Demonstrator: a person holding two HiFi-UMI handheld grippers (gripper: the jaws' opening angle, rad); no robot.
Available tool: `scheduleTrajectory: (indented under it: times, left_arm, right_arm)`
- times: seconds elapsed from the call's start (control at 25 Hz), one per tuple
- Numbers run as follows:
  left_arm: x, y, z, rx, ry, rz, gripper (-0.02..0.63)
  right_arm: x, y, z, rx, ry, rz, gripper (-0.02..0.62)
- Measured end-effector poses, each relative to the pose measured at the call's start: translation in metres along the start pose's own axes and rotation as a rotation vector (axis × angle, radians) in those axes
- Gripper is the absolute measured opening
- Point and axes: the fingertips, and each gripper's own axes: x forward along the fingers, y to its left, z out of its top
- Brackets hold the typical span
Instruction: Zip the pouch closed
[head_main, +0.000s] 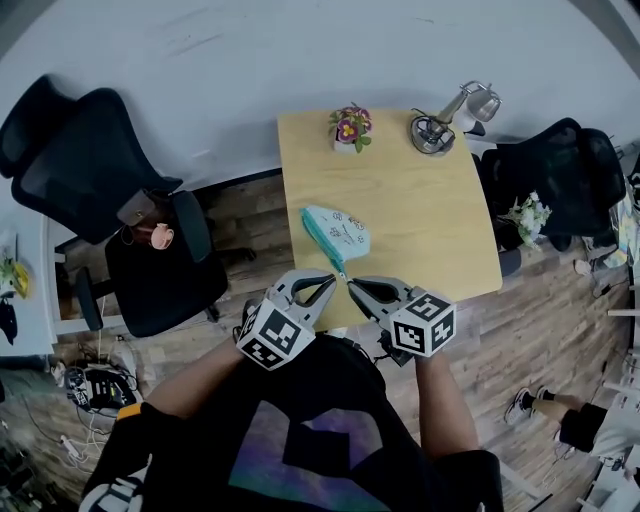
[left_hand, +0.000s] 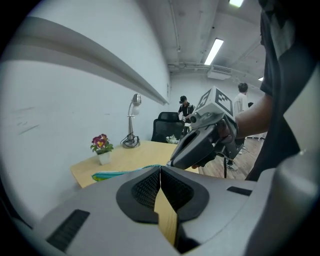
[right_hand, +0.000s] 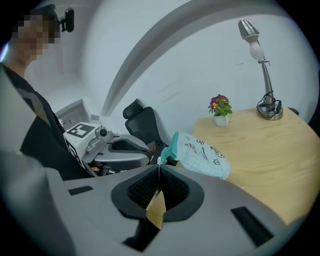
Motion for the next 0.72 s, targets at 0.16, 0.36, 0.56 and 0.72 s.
scheduleTrajectory:
  times: [0.16,0.36,0.56,0.72]
  left_arm:
    - [0.002,-0.002,0.007,0.085,-0.008,-0.041,0.011]
    - [0.0,-0.003,0.009,0.125,-0.008,-0.092,0.089]
    - [0.003,-0.002,0.013,0.171,-0.008,-0.083,0.118]
    - [0.005,0.001,0.015,0.199,-0.007,-0.074,0.119]
  right_arm:
    - [-0.001,0.004,0.008,0.019,-0.024,0.041,0.023]
    - [-0.002,0.006,0.019,0.06,-0.055,0.095,0.023]
    - [-0.002,0.01,0.024,0.064,-0.056,0.133,0.023]
    - [-0.001,0.012,0.026,0.063,-0.051,0.146,0.023]
